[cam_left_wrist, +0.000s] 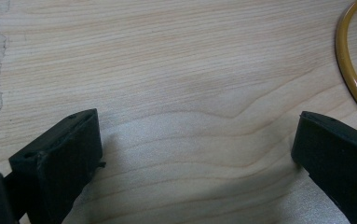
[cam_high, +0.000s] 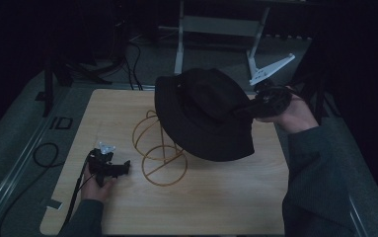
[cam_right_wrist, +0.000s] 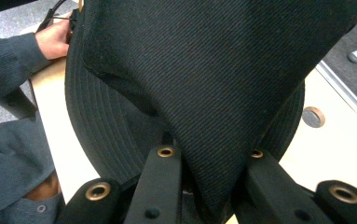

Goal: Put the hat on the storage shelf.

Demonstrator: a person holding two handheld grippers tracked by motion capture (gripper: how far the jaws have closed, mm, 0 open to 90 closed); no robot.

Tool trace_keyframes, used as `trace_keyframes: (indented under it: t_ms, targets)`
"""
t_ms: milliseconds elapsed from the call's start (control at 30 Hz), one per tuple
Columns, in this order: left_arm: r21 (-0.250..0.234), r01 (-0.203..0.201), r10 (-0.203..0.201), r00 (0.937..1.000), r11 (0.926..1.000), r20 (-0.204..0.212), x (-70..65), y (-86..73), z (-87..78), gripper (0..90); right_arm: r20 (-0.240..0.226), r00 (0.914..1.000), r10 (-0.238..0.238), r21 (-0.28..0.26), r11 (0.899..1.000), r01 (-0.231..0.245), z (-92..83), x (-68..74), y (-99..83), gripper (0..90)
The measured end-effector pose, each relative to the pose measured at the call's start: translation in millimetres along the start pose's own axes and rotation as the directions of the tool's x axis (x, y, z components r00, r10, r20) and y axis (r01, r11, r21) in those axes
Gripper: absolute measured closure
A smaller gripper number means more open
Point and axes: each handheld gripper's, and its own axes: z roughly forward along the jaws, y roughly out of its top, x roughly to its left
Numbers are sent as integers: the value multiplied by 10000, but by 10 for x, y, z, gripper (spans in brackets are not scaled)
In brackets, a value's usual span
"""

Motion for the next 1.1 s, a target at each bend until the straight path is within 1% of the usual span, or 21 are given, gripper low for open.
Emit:
trace_keyframes:
  t_ms: [233, 433, 600, 700, 767, 1100]
  targets:
    - [-11, 8, -8, 10000, 10000, -1, -1, 0, 1, 18, -200, 9997, -170, 105, 9998, 172, 123, 42, 104, 844]
    - [-12, 8, -8, 10000, 10000, -1, -1, 0, 1, 18, -380, 9985, -401, 202, 9990, 409, 234, 97, 214, 842]
    - [-11, 10, -10, 10000, 10000, -5, -1, 0, 1, 18, -431, 9982, -428, 236, 9988, 439, 316, 114, 299, 841]
    - [-49, 53, -53, 10000, 10000, -12, -3, 0, 3, 18, -532, 9972, -530, 243, 9982, 543, 378, 130, 352, 840]
    - [-46, 47, -47, 10000, 10000, -29, -2, 0, 2, 18, -489, 9969, -613, 204, 9978, 623, 424, 149, 395, 839]
    - [-12, 3, -3, 10000, 10000, -11, 1, 1, 1, 18, -803, 9903, -1134, 544, 9915, 1180, 693, 314, 644, 833]
